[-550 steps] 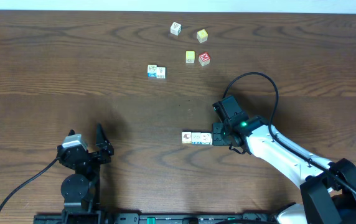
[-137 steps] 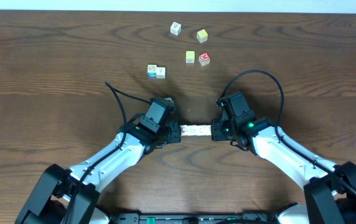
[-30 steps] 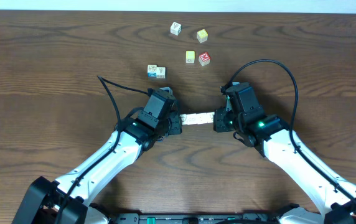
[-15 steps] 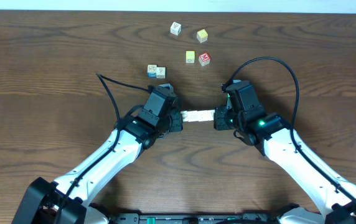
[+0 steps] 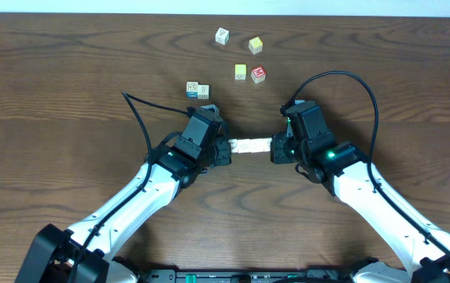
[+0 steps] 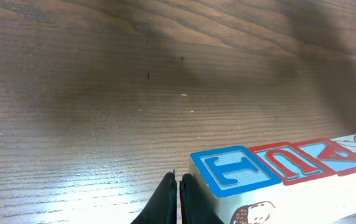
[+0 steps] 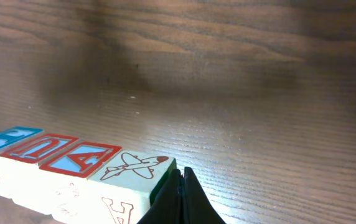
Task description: Lift 4 blocks
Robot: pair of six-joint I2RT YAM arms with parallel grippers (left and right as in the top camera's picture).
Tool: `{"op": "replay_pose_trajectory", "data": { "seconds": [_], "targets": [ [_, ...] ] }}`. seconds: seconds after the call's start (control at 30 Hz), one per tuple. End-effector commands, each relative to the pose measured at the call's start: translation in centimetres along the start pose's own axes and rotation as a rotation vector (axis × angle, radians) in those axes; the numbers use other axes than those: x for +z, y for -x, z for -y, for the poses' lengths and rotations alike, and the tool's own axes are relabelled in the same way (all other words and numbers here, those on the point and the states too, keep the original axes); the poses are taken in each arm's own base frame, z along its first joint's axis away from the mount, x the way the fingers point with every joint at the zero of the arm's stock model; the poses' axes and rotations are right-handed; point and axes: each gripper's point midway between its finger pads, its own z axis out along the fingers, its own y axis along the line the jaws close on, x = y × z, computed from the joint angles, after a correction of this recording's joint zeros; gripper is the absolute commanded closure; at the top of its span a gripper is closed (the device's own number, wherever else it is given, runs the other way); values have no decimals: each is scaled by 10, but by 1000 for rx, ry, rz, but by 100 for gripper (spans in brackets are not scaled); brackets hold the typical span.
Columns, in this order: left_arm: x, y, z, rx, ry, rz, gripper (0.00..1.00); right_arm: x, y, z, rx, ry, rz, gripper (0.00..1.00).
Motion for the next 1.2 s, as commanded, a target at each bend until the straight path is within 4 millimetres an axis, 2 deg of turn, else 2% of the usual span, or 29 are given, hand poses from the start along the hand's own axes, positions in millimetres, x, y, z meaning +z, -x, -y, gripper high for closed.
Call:
{"op": "replay_pose_trajectory", "data": {
  "seconds": [0.0, 1.17],
  "targets": [
    [-28, 7, 79, 74, -279, -19, 93, -20, -7, -76, -57, 326, -68, 99],
    [-32, 14, 84, 78, -289, -1, 93, -24, 0, -76, -68, 309, -51, 99]
  ]
}}
